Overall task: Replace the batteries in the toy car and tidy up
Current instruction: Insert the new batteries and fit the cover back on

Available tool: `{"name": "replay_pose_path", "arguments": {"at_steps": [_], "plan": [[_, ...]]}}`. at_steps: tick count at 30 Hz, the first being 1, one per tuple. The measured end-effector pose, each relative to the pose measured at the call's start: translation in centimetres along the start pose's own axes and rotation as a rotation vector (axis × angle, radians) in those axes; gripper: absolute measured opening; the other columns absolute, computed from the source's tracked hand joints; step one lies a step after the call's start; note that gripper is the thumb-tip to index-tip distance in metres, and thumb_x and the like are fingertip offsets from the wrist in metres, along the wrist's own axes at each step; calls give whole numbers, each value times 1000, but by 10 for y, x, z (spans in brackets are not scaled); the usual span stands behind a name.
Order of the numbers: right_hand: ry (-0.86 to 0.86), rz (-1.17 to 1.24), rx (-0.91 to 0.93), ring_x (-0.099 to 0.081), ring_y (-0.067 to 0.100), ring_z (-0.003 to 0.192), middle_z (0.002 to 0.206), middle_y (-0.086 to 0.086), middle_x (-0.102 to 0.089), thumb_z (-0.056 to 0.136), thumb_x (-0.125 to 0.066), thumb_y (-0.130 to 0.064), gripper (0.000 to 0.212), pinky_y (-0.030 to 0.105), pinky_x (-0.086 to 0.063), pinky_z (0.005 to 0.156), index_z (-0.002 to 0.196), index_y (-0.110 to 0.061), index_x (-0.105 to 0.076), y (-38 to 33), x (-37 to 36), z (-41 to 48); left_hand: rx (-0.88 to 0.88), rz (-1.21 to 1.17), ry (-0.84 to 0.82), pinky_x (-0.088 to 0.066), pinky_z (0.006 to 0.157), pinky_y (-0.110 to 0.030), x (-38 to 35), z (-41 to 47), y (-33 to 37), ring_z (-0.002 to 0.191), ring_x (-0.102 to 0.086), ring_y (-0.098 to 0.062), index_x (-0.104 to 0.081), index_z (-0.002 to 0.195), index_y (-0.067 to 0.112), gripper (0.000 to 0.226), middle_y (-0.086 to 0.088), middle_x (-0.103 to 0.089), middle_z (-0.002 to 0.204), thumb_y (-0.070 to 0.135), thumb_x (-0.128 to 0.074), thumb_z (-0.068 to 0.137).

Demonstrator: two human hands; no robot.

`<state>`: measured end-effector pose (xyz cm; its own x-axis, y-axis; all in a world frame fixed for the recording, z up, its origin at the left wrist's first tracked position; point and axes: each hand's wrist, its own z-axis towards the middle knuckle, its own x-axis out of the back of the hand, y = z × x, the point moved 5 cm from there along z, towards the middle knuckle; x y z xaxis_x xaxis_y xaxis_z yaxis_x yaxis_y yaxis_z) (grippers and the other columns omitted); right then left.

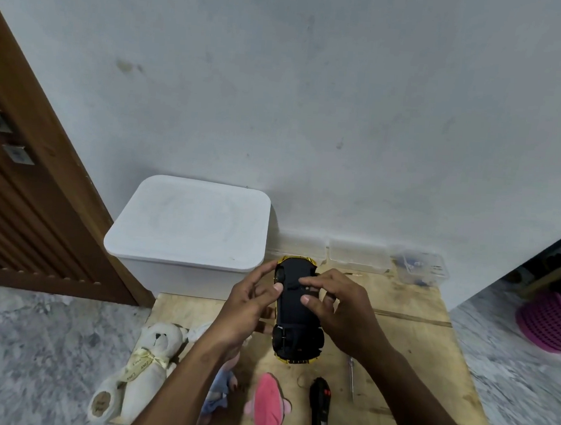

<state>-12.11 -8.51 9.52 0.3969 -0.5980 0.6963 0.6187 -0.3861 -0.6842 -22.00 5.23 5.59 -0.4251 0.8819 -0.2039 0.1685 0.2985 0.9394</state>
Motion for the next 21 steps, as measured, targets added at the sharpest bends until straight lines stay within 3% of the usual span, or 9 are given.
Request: {"name": "replay_pose_path", "arguments": {"at_steps": [6,11,16,21], "plan": [[110,-43,-36,-44,-8,64,95,-9,-62,81,-79,-19,36,19,-43,66,116,-20,-71,-3,-3,-8,-7,11,27,-56,65,-38,2,0,1,81,-74,-21,-57,134,41,39,-2,-77,112,20,-58,101],[184,52,-161,-51,6,62,90,-13,-58,79,-81,-18,27,19,-44,62,104,-24,-74,4,-5,-15,-28,7,23,-56,57,-30,1,-3,3,87,-76,-17,-59,130,43,38,-3,-76,115,19,-58,101],[189,202,-255,-57,-5,70,85,-13,-63,84,-76,-11,14,9,-43,61,95,-19,-76,15,-6,-13,-33,21,12,-56,62,-31,-1,-6,1,90,-75,-16,-58,129,47,40,-1,-75,117,19,-60,101],[185,227,-296,-55,-2,64,81,-11,-63,83,-77,-13,15,13,-42,63,96,-22,-77,20,-8,-13,-32,24,6,-54,59,-29,-2,-6,1,90,-73,-16,-58,129,45,38,-1,-75,118,19,-60,101]]}}
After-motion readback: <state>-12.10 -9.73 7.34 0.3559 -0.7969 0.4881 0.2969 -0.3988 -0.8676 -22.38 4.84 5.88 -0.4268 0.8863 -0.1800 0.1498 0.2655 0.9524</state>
